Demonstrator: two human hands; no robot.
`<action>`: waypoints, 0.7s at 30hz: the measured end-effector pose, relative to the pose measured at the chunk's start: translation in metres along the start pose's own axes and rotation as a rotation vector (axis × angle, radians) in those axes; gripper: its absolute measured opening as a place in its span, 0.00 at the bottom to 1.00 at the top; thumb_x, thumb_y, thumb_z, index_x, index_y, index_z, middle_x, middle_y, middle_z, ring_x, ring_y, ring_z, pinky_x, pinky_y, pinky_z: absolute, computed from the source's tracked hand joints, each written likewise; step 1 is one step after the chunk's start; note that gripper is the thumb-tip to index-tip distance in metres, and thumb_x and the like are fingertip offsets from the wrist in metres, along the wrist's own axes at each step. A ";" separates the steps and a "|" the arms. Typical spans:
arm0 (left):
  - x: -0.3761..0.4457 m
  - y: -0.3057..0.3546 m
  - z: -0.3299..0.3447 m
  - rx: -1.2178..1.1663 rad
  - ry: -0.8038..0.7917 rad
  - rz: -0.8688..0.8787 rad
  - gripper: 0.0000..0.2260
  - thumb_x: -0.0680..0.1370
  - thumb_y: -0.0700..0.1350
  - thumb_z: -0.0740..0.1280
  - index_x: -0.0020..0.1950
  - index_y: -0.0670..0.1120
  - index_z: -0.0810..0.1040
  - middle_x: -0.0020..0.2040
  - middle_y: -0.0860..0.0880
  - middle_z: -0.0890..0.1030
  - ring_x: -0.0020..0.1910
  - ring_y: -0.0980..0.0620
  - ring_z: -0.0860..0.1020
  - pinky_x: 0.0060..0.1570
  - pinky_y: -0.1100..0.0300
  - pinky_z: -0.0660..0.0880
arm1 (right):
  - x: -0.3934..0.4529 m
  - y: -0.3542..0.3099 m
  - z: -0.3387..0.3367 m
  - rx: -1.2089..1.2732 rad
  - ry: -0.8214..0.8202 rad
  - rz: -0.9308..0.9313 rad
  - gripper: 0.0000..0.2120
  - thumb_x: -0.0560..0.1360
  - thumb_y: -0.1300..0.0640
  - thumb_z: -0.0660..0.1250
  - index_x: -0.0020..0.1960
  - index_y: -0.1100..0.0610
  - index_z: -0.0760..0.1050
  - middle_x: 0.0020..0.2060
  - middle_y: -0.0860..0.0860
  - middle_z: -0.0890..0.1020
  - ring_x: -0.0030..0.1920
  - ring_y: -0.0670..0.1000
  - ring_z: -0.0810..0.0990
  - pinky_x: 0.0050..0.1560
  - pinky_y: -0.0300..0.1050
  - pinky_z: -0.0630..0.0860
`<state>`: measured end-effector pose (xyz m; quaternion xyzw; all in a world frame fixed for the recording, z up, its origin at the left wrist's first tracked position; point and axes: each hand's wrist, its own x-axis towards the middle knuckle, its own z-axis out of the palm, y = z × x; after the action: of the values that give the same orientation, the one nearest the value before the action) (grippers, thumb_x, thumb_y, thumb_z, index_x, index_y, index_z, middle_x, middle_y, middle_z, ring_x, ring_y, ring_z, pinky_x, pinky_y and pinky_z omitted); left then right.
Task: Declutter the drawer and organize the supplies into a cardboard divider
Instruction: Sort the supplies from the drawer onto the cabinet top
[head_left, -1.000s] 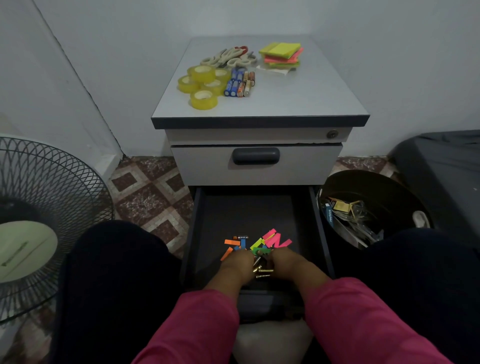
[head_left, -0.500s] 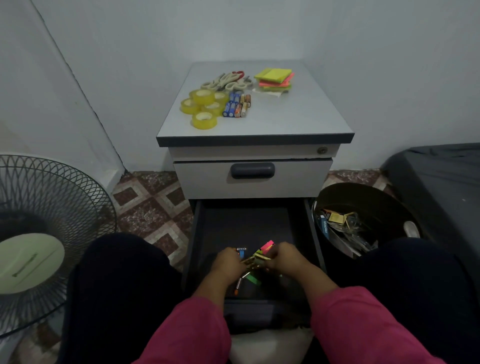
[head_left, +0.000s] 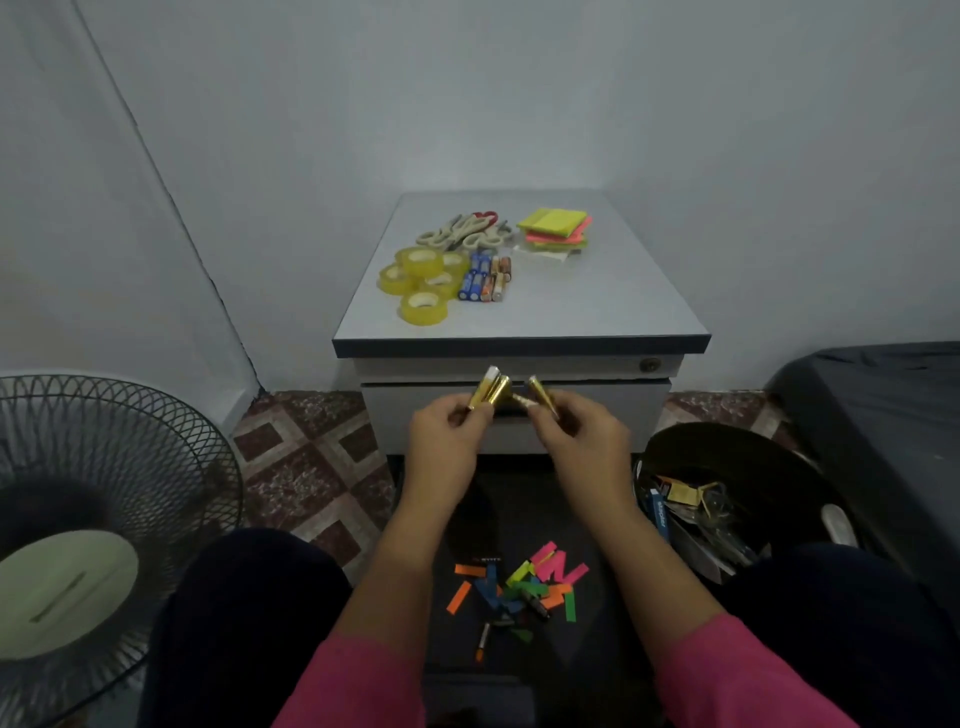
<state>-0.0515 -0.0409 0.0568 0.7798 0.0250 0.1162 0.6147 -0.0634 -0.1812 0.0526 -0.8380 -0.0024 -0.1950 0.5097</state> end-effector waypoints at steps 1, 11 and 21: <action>0.005 0.011 -0.001 0.001 0.033 0.038 0.09 0.77 0.42 0.67 0.40 0.55 0.78 0.34 0.51 0.78 0.34 0.55 0.74 0.36 0.59 0.71 | 0.007 -0.008 0.000 0.001 0.036 -0.044 0.09 0.77 0.54 0.67 0.56 0.51 0.80 0.42 0.45 0.79 0.43 0.40 0.76 0.41 0.32 0.70; 0.069 0.065 0.011 0.485 0.005 0.125 0.13 0.78 0.43 0.63 0.33 0.44 0.71 0.30 0.48 0.72 0.31 0.50 0.70 0.27 0.58 0.61 | 0.103 -0.031 0.014 -0.369 0.140 -0.026 0.11 0.78 0.50 0.63 0.48 0.56 0.80 0.40 0.53 0.80 0.40 0.51 0.77 0.38 0.46 0.75; 0.097 0.069 0.043 0.738 -0.006 0.206 0.12 0.80 0.48 0.63 0.49 0.38 0.77 0.46 0.41 0.79 0.44 0.44 0.77 0.36 0.55 0.66 | 0.132 -0.029 0.008 -0.704 0.049 -0.091 0.09 0.79 0.53 0.61 0.45 0.59 0.72 0.44 0.57 0.76 0.45 0.57 0.75 0.36 0.47 0.66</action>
<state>0.0442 -0.0811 0.1289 0.9474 -0.0151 0.1580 0.2780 0.0548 -0.1863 0.1175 -0.9563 0.0399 -0.2264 0.1805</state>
